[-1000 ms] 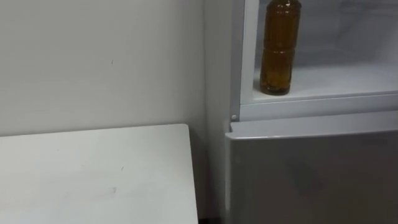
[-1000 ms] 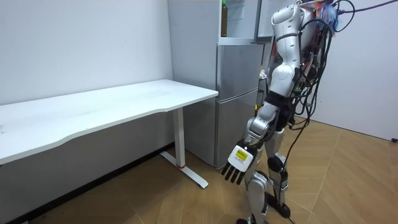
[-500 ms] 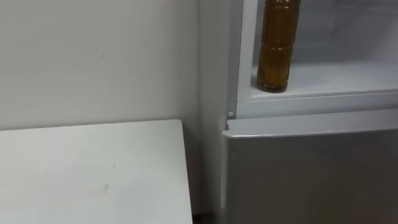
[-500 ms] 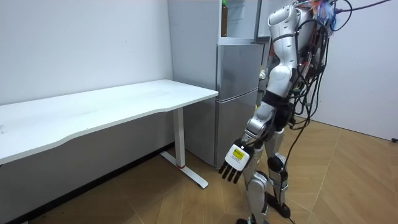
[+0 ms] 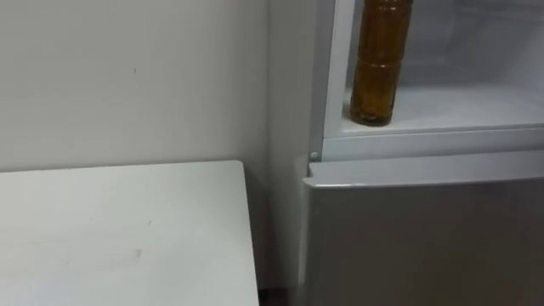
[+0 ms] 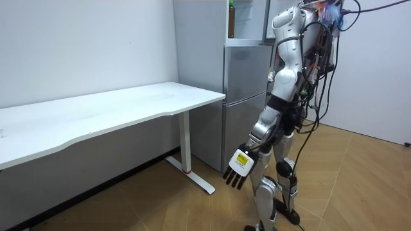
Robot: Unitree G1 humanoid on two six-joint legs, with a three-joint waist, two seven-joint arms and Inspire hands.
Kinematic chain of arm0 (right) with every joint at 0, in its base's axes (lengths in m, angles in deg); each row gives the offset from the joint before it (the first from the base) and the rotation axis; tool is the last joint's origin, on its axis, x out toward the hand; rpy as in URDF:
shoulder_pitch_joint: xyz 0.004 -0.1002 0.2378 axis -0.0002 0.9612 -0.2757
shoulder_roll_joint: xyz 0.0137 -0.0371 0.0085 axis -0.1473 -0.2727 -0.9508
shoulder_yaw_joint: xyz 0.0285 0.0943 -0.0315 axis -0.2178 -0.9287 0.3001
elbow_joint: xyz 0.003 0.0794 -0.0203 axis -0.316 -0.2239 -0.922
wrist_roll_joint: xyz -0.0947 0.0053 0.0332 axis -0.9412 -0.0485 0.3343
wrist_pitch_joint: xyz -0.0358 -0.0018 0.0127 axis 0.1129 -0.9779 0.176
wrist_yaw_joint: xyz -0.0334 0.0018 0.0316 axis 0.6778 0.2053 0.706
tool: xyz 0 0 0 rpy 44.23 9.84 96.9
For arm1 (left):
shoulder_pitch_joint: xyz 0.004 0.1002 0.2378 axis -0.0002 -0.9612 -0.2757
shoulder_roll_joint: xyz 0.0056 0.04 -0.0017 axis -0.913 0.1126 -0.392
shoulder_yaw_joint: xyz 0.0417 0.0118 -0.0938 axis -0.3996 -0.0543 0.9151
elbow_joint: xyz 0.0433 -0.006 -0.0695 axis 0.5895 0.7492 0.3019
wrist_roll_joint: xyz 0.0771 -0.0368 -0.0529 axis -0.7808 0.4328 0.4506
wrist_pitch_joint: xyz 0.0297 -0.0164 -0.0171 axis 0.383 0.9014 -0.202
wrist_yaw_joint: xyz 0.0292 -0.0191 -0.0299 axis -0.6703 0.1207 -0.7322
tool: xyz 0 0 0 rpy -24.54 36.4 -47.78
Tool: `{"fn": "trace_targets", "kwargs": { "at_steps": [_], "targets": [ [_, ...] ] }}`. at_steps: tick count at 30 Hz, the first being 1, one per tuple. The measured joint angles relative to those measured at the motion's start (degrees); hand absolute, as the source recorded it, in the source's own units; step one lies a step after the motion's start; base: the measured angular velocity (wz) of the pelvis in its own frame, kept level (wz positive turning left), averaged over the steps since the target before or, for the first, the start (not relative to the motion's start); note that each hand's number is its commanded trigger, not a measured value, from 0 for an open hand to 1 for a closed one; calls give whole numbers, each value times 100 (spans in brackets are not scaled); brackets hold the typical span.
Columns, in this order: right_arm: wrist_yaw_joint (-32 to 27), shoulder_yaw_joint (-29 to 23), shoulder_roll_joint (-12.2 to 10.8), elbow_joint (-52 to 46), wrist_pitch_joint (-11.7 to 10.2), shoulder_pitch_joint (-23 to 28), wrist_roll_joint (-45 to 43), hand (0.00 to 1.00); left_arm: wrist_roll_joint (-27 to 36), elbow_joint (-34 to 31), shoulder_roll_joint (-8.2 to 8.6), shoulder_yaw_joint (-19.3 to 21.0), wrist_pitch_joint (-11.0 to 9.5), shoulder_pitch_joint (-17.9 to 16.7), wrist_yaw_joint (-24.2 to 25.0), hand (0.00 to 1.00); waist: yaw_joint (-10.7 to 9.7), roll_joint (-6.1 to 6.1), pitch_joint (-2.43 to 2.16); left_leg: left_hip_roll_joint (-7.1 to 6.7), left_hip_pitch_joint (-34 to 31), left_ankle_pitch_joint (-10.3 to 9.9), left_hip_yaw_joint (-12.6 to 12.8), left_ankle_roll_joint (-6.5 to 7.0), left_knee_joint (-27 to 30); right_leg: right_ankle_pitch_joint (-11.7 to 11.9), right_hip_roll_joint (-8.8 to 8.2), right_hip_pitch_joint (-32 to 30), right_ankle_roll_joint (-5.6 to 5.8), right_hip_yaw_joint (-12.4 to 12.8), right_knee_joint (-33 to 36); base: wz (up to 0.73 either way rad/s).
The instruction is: Put the bottle in the upper fridge
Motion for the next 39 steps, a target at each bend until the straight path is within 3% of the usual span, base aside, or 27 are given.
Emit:
{"fn": "trace_targets", "kwargs": {
  "at_steps": [3, 8, 15, 20, 32, 39],
  "targets": [
    [-133, -67, 0, -35, 125, -32, -260, 0, -2, 93, 3, 51, 0, 1, 10, 0, -12, -59, -2, 0, -4, 0, 3, 0, -1, 1, -1, -4, 0, 1, 0, 0],
    [-298, -66, 1, -161, 281, -43, -674, 0, -2, 224, -1, 54, -13, 0, 13, 0, -24, -30, 3, 0, 20, 0, 7, 0, 6, 0, 0, 6, -1, 9, 75, 0],
    [-648, -53, 3, -482, 662, -109, -680, 0, -1, 336, 14, 103, -56, 23, 11, 0, -15, 14, 20, 1, 41, 1, 6, 1, -9, -2, -6, -17, -1, -4, 156, 0],
    [-748, -9, 2, -502, 704, -138, -707, 0, -2, 571, 43, 116, -80, 79, 4, 0, 1, -3, 29, -6, 20, 1, -1, 2, -4, -48, -28, -65, -3, -15, 243, 1],
    [-862, 174, -2, -810, 1134, -106, -1031, 0, -10, 744, 62, 243, -111, 390, -22, 0, -42, -20, 40, -10, 28, 4, 35, 0, -29, -123, -45, -172, -18, 33, 402, -2],
    [-846, 650, -14, -896, 1178, -69, -1615, 0, -7, 854, 50, 241, -144, 451, 12, 0, -29, -25, 43, -3, 30, 3, 87, 0, 5, -122, -42, -192, -19, 97, 419, -6]
  ]
}}
